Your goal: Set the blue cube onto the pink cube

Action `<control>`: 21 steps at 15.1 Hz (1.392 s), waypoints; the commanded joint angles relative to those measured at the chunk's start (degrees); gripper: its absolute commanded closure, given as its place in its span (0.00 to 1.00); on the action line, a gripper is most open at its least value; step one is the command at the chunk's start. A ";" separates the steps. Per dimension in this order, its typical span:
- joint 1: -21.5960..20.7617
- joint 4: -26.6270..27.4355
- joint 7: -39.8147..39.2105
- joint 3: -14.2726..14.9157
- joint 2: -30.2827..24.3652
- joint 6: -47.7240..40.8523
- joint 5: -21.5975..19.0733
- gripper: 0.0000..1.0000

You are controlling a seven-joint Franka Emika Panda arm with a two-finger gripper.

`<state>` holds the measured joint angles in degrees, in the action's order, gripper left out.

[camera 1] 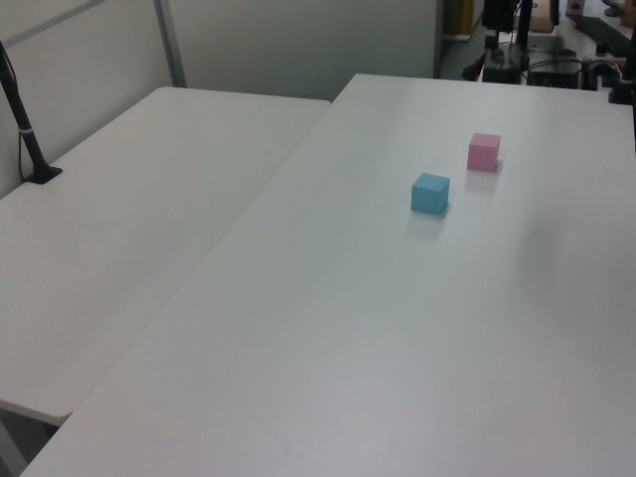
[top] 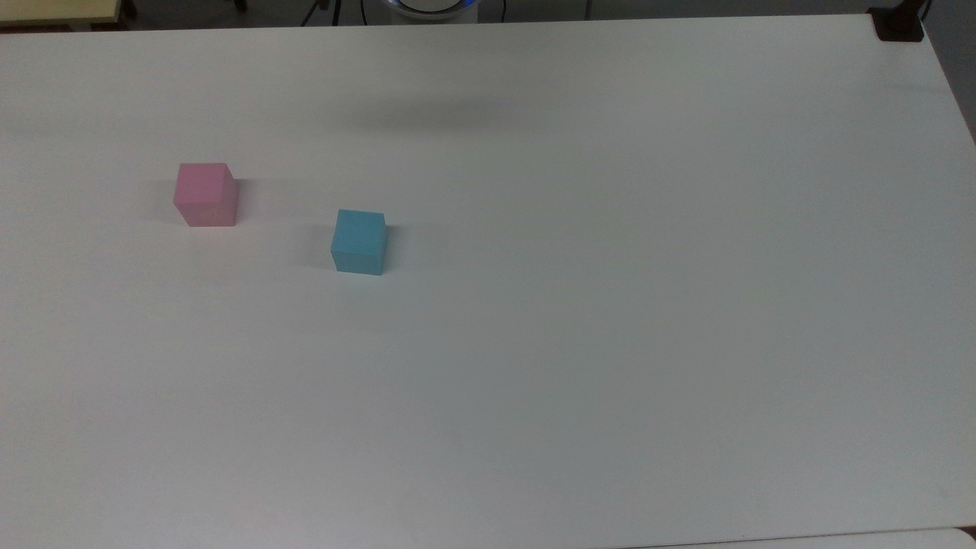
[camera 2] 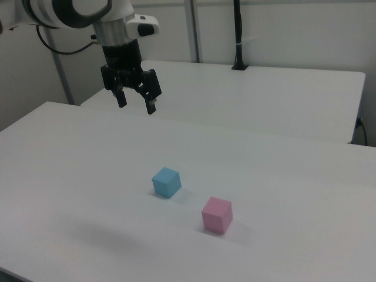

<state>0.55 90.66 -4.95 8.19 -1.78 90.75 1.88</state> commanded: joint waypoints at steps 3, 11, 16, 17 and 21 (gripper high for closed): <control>-1.52 -1.28 -0.06 -0.02 0.64 -1.89 -0.30 0.00; -1.43 -1.28 -0.06 -0.02 0.73 -1.63 -0.30 0.00; -1.43 -1.19 -0.15 -0.02 0.73 -1.72 -0.30 0.00; -1.51 -1.10 -0.41 -0.02 0.81 -1.89 -0.30 0.00; -1.52 -0.40 -0.33 -0.11 0.81 -1.80 -0.38 0.00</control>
<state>-0.54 90.69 -5.02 8.04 -1.12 90.71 1.87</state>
